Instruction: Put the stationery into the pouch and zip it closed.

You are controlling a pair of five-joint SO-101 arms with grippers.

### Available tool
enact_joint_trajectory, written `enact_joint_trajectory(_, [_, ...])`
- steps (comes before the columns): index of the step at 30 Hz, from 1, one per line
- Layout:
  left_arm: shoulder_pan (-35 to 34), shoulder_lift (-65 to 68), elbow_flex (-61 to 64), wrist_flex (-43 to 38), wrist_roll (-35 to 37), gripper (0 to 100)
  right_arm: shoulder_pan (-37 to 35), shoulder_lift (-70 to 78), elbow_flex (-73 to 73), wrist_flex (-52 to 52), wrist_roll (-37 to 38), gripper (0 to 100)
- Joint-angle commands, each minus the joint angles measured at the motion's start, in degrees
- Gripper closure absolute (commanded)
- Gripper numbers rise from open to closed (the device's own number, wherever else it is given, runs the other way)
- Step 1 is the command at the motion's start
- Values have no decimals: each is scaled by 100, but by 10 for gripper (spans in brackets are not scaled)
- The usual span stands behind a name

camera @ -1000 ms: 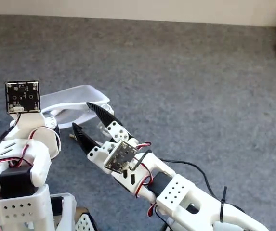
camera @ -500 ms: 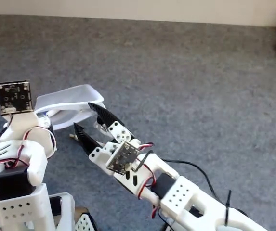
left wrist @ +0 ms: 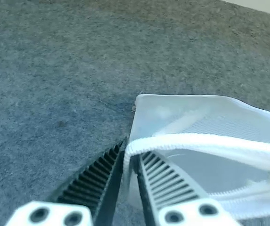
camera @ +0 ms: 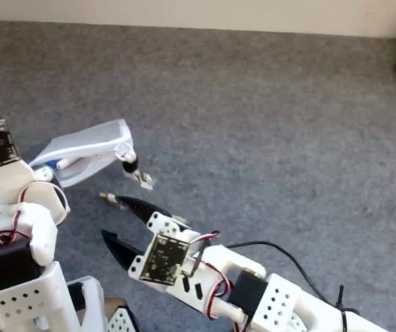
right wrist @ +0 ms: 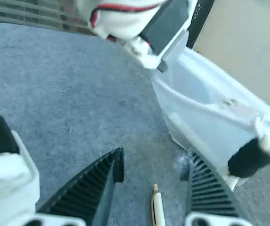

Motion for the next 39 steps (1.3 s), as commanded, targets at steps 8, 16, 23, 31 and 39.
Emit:
enact_joint_trajectory(8, [-207, 84, -40, -202, 123, 992, 75, 1200, -655, 40, 9, 928])
enact_joint_trajectory(16, [-215, 84, -40, -176, 105, 992, 681, 3582, -1780, 40, 9, 928])
enact_joint_trajectory(23, [-215, 84, -40, -167, 105, 992, 848, 5015, -2492, 40, 9, 928])
enact_joint_trajectory(31, [-215, 84, 13, -193, 105, 992, 1130, 6018, -3073, 40, 9, 928])
enact_joint_trajectory(39, [-215, 84, 13, -202, 105, 992, 1411, 7143, -3732, 40, 9, 928])
